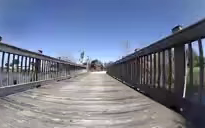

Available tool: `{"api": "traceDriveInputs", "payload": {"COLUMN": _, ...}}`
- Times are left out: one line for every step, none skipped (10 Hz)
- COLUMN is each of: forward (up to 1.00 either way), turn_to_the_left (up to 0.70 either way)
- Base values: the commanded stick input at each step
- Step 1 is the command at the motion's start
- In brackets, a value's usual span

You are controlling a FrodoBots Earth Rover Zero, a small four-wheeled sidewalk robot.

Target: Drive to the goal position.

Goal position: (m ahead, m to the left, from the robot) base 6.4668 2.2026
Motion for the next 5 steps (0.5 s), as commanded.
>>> {"api": "traceDriveInputs", "payload": {"forward": 0.85, "turn_to_the_left": 0.00}}
{"api": "traceDriveInputs", "payload": {"forward": 0.85, "turn_to_the_left": 0.00}}
{"api": "traceDriveInputs", "payload": {"forward": 0.85, "turn_to_the_left": 0.00}}
{"api": "traceDriveInputs", "payload": {"forward": 0.85, "turn_to_the_left": 0.00}}
{"api": "traceDriveInputs", "payload": {"forward": 0.85, "turn_to_the_left": 0.00}}
